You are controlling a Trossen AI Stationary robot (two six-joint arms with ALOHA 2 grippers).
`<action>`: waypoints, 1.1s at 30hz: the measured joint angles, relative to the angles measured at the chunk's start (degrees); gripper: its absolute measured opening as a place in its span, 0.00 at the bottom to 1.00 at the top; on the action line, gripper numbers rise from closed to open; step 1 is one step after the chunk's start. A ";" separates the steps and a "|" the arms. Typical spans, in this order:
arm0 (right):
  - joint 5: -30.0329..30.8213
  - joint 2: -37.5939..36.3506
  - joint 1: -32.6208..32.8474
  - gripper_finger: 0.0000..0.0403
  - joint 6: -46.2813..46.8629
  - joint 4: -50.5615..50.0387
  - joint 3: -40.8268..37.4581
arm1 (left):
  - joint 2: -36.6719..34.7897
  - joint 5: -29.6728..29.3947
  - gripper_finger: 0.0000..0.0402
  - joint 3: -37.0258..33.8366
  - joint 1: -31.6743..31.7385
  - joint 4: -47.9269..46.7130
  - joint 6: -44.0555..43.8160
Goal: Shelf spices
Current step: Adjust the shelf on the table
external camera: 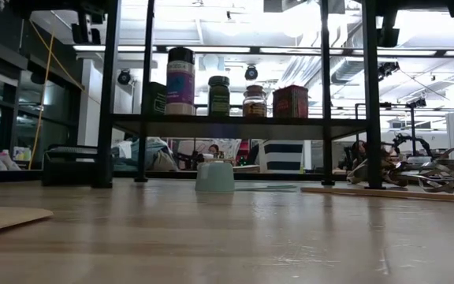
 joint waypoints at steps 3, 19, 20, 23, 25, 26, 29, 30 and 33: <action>2.13 0.03 2.60 0.00 1.02 -0.02 0.00 | -1.32 -1.51 0.00 0.00 -0.79 -2.24 0.02; 18.51 0.16 19.86 0.00 7.07 -0.02 0.00 | -4.71 -3.90 0.00 0.00 -6.06 -9.68 -2.05; 19.51 0.16 21.06 0.00 7.35 -0.02 0.00 | -5.15 -3.79 0.00 0.00 -6.31 -9.70 -2.31; 22.13 0.16 24.27 0.00 7.55 -0.02 0.00 | -6.55 -4.38 0.00 0.00 -6.78 -9.99 -2.52; 23.83 0.12 25.64 0.00 6.17 -0.01 0.00 | -7.33 -5.71 0.00 0.00 -6.84 -10.81 -1.81; 24.63 0.01 25.84 0.00 5.26 -0.02 0.00 | -7.67 -6.56 0.00 0.00 -6.72 -10.86 -1.19; 27.73 -0.72 25.51 0.00 2.80 -0.10 0.26 | -8.18 -9.21 0.00 0.08 -5.84 -10.84 -0.23; 29.14 -0.97 25.36 0.00 1.51 -0.15 0.82 | -8.29 -9.45 0.00 0.33 -5.47 -10.90 0.14; 32.74 -2.03 25.21 0.00 -3.75 -0.11 3.08 | -8.72 -10.30 0.00 1.76 -4.56 -10.72 2.51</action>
